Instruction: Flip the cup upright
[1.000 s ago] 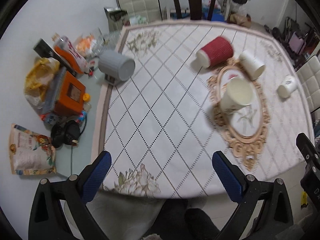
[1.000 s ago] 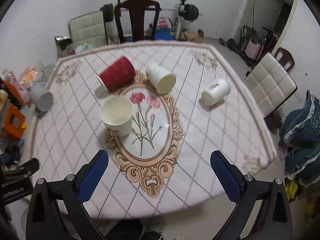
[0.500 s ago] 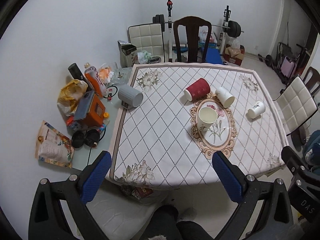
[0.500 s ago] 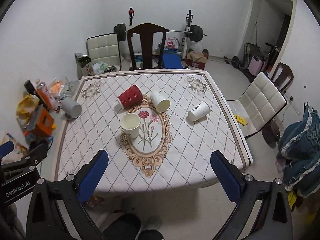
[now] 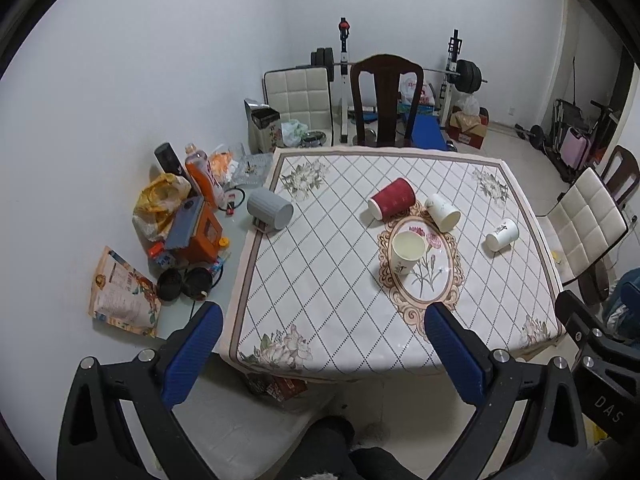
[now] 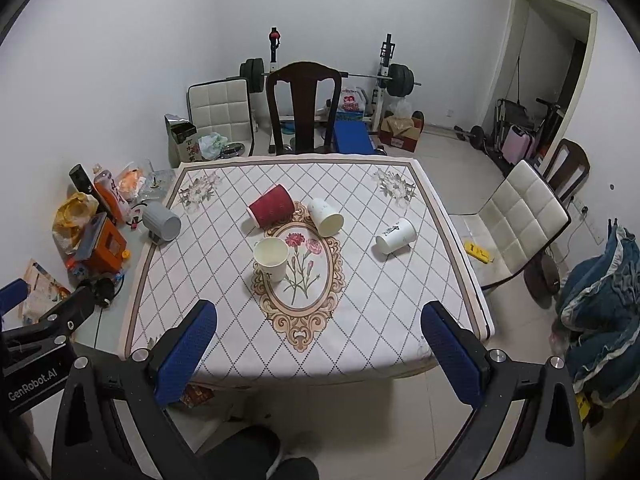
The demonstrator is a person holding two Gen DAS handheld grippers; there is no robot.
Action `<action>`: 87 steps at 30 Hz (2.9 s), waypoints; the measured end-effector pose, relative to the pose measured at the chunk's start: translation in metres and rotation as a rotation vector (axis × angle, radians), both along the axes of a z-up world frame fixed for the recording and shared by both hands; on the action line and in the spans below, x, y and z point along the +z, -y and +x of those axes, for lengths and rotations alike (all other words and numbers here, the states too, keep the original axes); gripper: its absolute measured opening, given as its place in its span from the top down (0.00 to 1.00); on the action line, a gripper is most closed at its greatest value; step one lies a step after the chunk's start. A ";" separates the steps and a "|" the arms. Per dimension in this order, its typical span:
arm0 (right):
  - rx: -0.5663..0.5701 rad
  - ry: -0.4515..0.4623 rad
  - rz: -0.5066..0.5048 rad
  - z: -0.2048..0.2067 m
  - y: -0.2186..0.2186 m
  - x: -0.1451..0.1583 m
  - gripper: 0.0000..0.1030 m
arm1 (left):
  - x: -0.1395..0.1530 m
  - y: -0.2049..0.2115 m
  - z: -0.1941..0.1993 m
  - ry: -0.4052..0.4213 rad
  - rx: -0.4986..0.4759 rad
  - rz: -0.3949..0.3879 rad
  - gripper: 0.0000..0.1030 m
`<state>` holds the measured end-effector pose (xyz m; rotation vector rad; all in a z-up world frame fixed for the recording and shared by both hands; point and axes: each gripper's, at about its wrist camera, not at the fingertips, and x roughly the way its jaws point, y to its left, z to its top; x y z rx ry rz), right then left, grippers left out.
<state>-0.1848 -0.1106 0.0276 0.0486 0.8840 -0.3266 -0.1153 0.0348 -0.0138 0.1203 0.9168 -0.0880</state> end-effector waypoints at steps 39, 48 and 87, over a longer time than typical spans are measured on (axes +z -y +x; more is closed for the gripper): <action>0.012 0.018 0.009 0.006 0.002 0.013 0.00 | 0.006 -0.002 -0.005 0.071 0.018 -0.014 0.00; 0.013 0.015 0.010 0.006 0.002 0.012 0.00 | 0.006 -0.004 -0.002 0.073 -0.004 -0.008 0.00; 0.016 0.033 0.031 0.015 0.002 0.012 0.00 | 0.015 -0.003 0.002 0.090 -0.006 -0.004 0.00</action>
